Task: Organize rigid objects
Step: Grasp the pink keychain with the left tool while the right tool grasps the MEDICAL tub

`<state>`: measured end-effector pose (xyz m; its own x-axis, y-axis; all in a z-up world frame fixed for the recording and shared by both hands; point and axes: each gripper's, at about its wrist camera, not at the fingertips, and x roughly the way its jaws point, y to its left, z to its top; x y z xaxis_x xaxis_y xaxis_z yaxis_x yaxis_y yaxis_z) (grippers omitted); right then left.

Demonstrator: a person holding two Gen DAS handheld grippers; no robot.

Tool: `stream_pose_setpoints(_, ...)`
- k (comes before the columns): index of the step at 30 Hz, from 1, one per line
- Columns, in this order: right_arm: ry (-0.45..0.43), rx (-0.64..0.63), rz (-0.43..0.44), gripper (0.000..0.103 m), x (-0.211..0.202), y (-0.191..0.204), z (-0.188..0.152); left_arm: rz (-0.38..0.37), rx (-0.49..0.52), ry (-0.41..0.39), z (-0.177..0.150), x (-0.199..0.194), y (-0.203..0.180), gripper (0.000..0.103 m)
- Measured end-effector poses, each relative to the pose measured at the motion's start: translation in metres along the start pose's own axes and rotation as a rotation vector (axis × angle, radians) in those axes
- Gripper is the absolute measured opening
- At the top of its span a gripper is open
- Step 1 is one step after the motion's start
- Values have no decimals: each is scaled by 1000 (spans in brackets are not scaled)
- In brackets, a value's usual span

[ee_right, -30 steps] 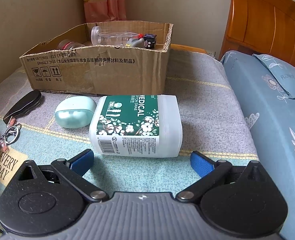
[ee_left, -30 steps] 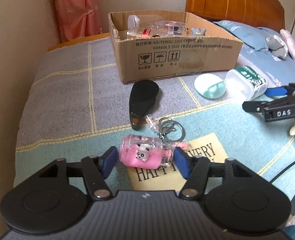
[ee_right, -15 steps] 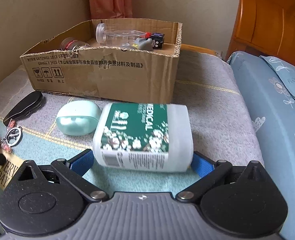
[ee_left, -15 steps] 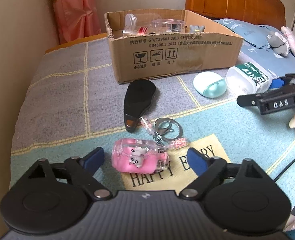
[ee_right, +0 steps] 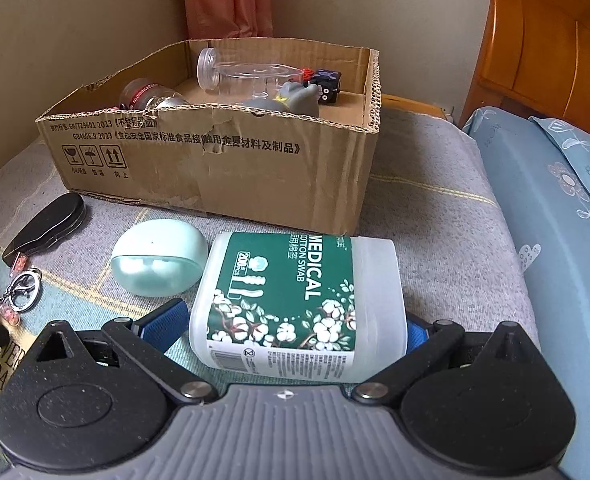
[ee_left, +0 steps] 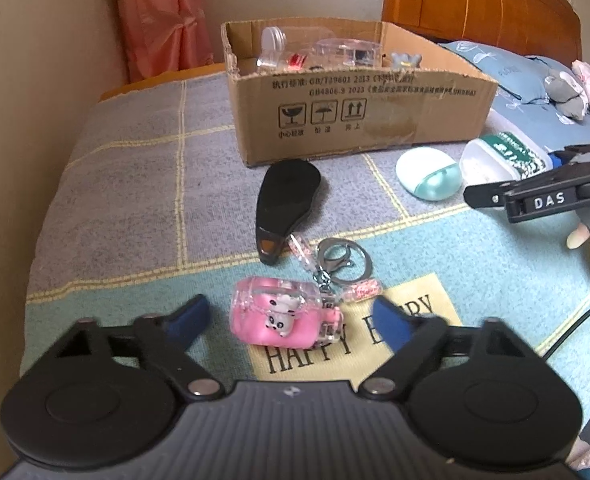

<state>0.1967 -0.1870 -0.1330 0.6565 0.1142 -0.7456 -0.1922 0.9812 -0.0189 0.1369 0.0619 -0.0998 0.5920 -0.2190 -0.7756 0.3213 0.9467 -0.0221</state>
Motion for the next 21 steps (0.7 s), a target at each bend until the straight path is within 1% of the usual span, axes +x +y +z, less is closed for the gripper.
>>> stream_pose_setpoints(1, 3, -1, 0, 103, 0, 0, 0, -3, -1, 0, 1, -1, 0, 72)
stream_pose_setpoints(3, 14, 1, 0, 103, 1, 0, 3, -6, -1, 1, 1, -3, 1, 63)
stream_pose_setpoints(4, 19, 2, -1, 103, 1, 0, 3, -6, 0, 1, 1, -4, 1, 61)
stream_pose_setpoints(11, 97, 31, 1, 103, 4, -2, 15, -8, 9, 3, 2, -4, 2, 60)
stream_pose_setpoints(16, 129, 79, 24, 102, 1, -7, 23, -15, 5, 7, 3, -4, 4, 55)
stream_pose_setpoints(19, 153, 56, 0, 95, 2, -6, 26, -24, 4, 11, 4, -5, 5, 51)
stream_pose_setpoints(21, 173, 29, -25, 88, 3, -3, 28, -25, 10, 15, 6, -5, 5, 50)
